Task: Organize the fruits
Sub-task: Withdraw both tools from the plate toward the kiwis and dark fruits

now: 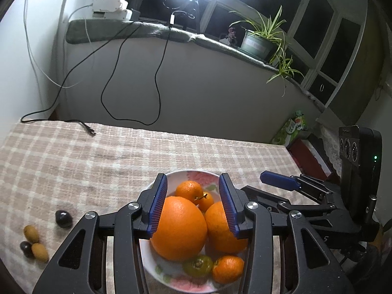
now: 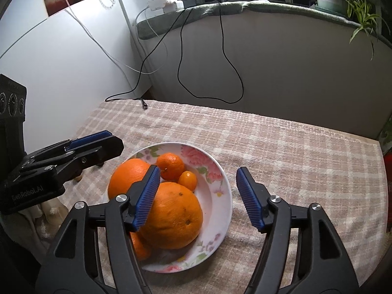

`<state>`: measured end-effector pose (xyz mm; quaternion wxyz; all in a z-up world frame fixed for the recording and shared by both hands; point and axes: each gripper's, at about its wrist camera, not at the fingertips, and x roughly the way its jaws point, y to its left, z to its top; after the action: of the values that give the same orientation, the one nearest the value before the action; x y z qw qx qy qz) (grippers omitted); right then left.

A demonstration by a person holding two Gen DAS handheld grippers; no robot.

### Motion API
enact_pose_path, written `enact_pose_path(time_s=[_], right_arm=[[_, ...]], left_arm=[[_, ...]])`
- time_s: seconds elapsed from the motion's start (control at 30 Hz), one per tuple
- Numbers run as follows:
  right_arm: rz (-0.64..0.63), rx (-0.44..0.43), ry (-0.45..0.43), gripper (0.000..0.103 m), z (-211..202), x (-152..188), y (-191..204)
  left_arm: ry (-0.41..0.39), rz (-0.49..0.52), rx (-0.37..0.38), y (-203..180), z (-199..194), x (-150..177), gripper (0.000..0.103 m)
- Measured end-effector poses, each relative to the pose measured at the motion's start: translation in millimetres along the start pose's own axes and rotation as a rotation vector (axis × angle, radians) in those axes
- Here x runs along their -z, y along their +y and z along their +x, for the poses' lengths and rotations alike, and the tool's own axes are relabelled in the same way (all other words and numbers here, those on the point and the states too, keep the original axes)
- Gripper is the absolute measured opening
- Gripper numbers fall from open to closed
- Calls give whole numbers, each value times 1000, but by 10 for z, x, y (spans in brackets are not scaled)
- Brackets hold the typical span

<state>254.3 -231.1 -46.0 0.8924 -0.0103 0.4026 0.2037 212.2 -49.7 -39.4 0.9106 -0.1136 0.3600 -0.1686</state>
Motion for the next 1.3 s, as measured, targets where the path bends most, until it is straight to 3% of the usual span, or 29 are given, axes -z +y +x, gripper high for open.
enact_pose_path(time_s=[0.33, 0.67, 0.77, 1.07, 1.3], right_arm=[[-41, 2, -71, 69, -319, 123, 294], [-97, -35, -156, 72, -509, 330, 659], [-126, -41, -152, 82, -504, 378, 827], [-231, -114, -83, 83, -354, 468, 1363], [-295, -170, -30, 83, -136, 512, 1735]], left_arm=[[-59, 5, -45, 133, -393, 198, 50], [-50, -85, -124, 595, -803, 626, 51], [-53, -134, -155, 813, -946, 762, 51], [-70, -180, -233, 1230, -1283, 1072, 48], [-71, -219, -221, 1485, -1329, 1153, 37]])
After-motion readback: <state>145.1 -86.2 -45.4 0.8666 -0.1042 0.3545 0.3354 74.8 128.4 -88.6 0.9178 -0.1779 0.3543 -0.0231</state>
